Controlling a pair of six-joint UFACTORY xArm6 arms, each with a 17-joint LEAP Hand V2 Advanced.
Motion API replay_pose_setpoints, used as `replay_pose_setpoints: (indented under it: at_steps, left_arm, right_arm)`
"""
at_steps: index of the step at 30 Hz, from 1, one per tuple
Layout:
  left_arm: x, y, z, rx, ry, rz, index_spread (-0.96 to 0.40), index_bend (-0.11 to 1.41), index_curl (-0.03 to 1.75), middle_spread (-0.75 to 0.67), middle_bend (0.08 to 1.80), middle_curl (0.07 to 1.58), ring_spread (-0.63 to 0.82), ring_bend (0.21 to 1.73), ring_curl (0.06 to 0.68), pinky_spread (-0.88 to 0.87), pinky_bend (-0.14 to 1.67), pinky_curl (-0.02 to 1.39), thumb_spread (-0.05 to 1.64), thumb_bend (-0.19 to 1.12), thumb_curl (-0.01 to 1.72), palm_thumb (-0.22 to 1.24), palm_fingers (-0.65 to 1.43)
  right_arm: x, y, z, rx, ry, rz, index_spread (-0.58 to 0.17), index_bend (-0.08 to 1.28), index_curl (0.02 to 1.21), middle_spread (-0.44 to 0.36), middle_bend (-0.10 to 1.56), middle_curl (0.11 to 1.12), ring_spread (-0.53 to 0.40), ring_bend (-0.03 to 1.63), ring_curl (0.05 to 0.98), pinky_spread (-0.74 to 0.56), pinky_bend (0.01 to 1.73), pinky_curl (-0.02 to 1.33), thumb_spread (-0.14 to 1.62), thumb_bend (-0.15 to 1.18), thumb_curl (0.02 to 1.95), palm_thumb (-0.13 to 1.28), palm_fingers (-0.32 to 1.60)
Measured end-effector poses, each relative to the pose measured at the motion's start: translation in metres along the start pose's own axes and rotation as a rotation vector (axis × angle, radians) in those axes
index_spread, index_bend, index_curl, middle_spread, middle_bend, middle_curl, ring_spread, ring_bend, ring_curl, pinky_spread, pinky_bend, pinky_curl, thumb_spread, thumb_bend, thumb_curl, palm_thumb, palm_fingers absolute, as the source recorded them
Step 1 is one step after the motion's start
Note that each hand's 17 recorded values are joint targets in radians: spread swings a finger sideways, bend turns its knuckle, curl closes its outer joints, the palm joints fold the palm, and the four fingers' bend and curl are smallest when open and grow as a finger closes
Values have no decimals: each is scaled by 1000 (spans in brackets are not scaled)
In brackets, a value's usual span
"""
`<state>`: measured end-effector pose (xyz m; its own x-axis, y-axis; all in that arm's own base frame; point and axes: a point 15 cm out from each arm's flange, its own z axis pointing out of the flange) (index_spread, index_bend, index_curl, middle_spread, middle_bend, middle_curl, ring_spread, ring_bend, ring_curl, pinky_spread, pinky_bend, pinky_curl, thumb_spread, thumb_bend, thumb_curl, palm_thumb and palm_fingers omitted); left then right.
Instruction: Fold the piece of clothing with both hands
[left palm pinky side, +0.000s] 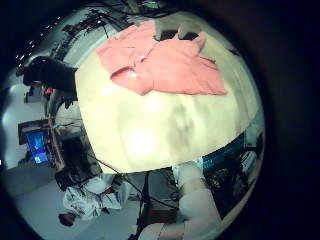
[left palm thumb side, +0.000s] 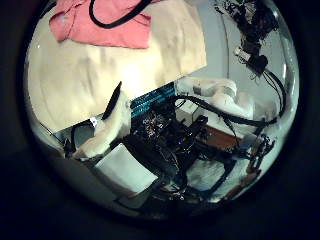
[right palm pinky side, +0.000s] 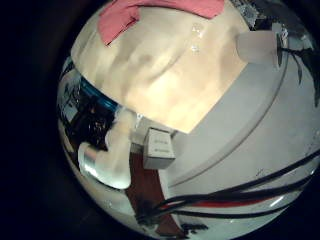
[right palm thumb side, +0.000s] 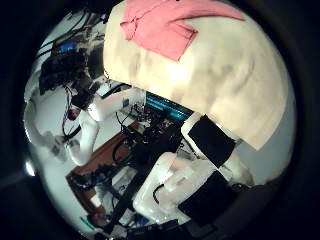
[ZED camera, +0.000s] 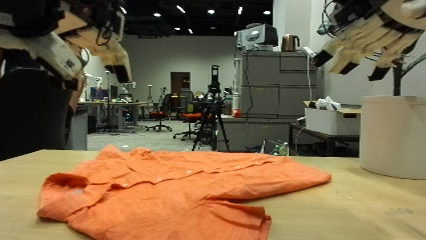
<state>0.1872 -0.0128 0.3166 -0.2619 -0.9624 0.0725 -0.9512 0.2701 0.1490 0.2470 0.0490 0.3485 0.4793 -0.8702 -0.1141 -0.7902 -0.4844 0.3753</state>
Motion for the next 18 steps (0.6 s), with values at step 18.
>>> replay_pose_setpoints:
  at_steps: [18]
  left_arm:
    - [26,17,31,-20,56,-21,29,165,330,107,219,358,400,366,215,396,194,287,1139,-21,348,551,208]
  right_arm:
    - [-2,17,-3,-13,13,1,-282,171,305,94,189,325,228,252,258,388,245,320,1376,-9,274,645,192]
